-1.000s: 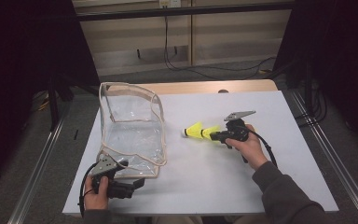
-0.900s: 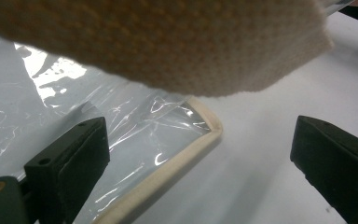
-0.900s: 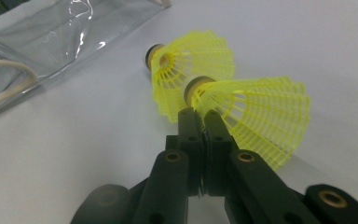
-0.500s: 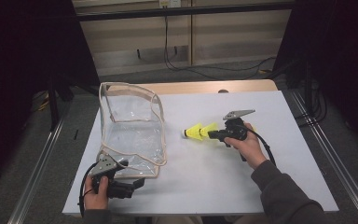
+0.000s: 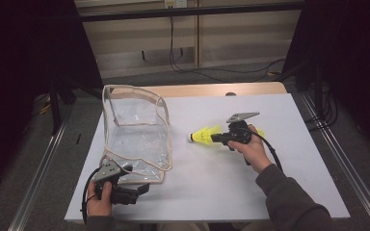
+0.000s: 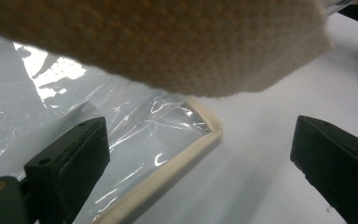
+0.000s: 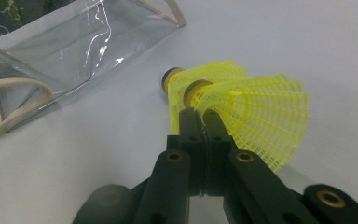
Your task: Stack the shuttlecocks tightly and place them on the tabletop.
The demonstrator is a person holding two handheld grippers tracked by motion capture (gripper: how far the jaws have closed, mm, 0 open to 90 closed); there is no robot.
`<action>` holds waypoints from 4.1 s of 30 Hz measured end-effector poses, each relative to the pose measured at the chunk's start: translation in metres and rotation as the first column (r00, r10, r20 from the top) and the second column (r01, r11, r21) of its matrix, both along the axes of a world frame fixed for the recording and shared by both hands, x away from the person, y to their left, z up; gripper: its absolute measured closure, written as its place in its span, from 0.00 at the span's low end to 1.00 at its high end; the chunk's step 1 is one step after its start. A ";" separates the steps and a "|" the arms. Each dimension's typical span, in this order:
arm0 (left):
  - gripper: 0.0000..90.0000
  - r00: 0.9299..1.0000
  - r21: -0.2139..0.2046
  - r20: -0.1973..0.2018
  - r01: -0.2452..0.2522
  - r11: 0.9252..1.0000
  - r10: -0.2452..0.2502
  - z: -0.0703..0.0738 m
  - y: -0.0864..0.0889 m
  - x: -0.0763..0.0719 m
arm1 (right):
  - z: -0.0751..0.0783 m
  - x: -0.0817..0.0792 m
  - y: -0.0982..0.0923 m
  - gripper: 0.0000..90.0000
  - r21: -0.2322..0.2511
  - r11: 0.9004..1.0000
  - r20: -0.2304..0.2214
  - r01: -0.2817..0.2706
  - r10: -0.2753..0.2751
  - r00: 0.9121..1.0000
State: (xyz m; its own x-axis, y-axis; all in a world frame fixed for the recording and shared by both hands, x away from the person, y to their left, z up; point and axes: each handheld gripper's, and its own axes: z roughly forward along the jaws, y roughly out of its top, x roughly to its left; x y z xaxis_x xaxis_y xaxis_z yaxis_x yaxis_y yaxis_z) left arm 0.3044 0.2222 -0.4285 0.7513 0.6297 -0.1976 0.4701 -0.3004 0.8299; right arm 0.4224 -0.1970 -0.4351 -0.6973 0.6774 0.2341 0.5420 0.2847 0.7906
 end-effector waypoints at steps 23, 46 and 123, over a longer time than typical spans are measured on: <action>0.05 1.000 -0.002 0.001 0.001 1.000 -0.001 0.000 0.000 0.000 | -0.004 0.002 0.006 0.99 0.010 1.000 -0.005 -0.014 0.014 1.000; 0.05 1.000 -0.002 0.001 0.000 1.000 0.000 0.000 0.000 0.000 | -0.005 0.003 0.007 0.98 0.026 1.000 -0.004 -0.004 0.004 1.000; 0.05 1.000 -0.002 0.002 -0.002 1.000 0.002 0.000 -0.001 0.000 | 0.016 -0.030 -0.023 0.35 -0.092 0.994 0.050 0.056 -0.051 0.997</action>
State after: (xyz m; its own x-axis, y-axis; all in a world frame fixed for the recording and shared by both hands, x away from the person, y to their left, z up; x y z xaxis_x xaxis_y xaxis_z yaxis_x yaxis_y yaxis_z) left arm 0.3042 0.2210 -0.4282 0.7503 0.6310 -0.1973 0.4688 -0.2974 0.8317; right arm 0.3924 -0.2200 -0.4191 -0.6683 0.7314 0.1354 0.5206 0.3299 0.7875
